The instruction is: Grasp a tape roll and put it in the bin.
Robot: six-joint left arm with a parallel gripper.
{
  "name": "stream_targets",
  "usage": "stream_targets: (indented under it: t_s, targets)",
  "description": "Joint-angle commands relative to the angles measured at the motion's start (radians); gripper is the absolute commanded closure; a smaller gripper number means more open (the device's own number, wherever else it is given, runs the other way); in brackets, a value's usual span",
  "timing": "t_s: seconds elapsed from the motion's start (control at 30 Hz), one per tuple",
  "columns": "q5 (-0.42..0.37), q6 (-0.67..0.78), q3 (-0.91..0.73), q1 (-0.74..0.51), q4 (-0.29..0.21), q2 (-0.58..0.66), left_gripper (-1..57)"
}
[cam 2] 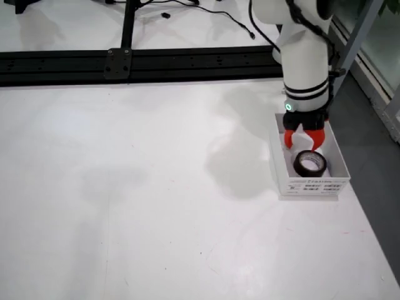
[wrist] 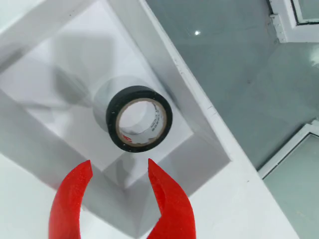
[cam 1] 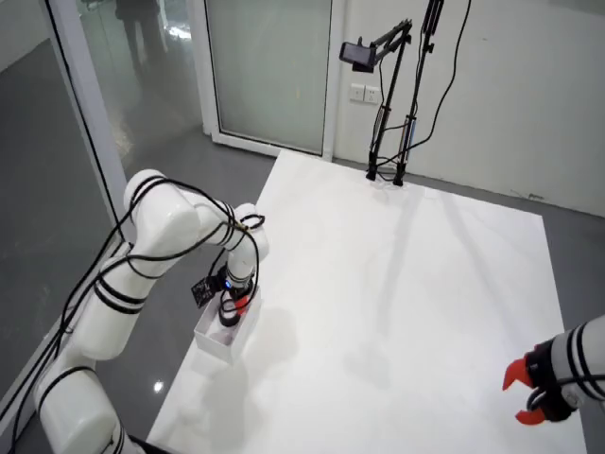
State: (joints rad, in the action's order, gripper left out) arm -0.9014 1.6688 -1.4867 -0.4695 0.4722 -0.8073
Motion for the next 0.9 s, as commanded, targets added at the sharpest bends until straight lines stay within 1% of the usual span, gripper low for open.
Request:
stream_targets:
  t_s: [0.03,0.1,0.27,0.37,0.5,0.63,0.9]
  targets:
    - [-0.074,0.000,0.000,-0.034,0.000,0.030,49.1]
    - [-0.106,0.000,0.000,-0.040,0.011,0.071,57.0]
    - [-0.206,0.000,0.000,-0.077,0.072,0.232,57.0]
    - [-0.249,-0.001,0.000,-0.107,0.100,0.333,57.0]
    - [-0.292,-0.008,0.000,-0.156,0.103,0.439,57.0]
    - [-0.327,-0.011,0.000,-0.236,0.103,0.517,57.0]
    - [-0.335,-0.012,0.003,-0.448,0.095,0.616,57.0]
